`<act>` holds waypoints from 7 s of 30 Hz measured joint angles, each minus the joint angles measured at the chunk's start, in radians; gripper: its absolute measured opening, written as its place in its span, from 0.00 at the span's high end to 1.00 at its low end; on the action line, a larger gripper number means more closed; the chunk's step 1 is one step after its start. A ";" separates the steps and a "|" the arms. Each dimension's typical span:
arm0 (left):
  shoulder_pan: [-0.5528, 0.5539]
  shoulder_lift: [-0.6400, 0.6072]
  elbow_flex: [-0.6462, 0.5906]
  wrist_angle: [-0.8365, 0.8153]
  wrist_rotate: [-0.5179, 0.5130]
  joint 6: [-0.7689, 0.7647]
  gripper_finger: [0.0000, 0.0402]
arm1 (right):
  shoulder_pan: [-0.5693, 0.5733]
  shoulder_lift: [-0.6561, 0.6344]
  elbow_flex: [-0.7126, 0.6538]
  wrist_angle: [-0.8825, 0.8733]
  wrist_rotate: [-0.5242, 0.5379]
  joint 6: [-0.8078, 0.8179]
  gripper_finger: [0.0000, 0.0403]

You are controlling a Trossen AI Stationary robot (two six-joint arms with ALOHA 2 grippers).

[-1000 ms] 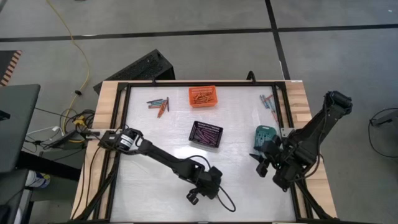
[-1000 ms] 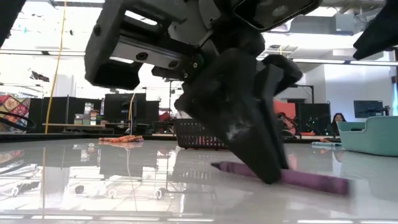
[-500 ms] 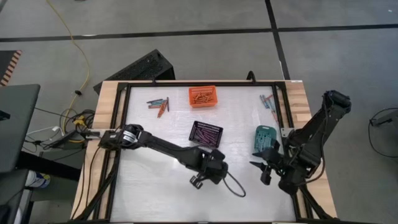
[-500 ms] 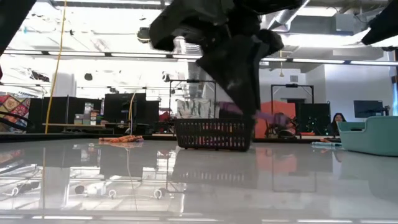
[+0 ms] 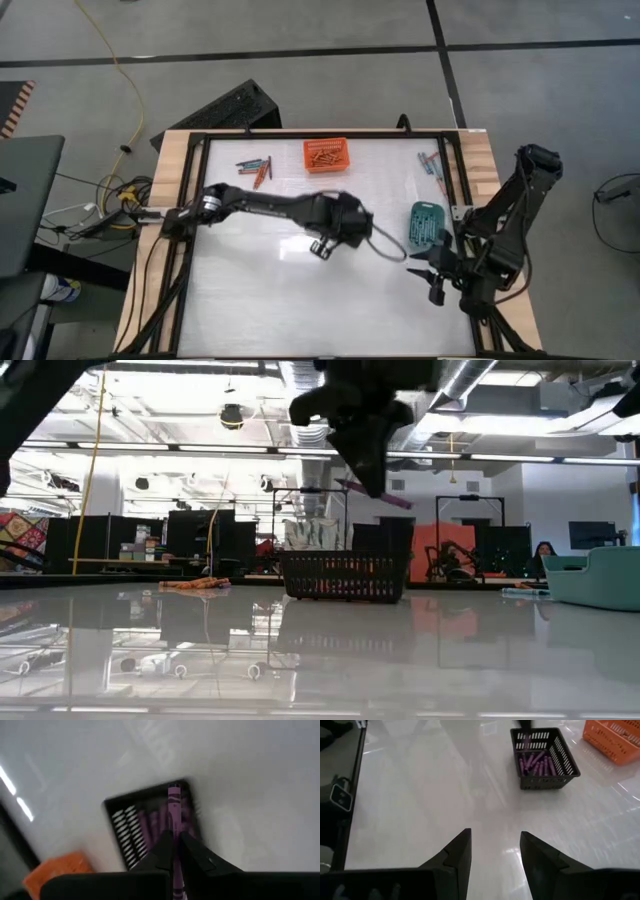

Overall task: Sort crayons
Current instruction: Put the violet crayon into the black bin

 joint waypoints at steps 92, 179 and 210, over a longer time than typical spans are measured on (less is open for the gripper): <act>-0.167 -0.626 -0.190 -0.332 -0.078 -0.430 0.60 | -0.071 0.000 0.000 0.817 0.080 -0.879 0.60; 0.951 -0.835 -1.341 0.626 0.058 -0.268 0.60 | -1.181 0.440 0.201 1.005 -1.238 -1.249 0.60; 1.033 -0.537 -1.091 0.331 0.096 -0.024 0.74 | -1.139 0.439 0.201 0.921 -1.240 -1.290 0.60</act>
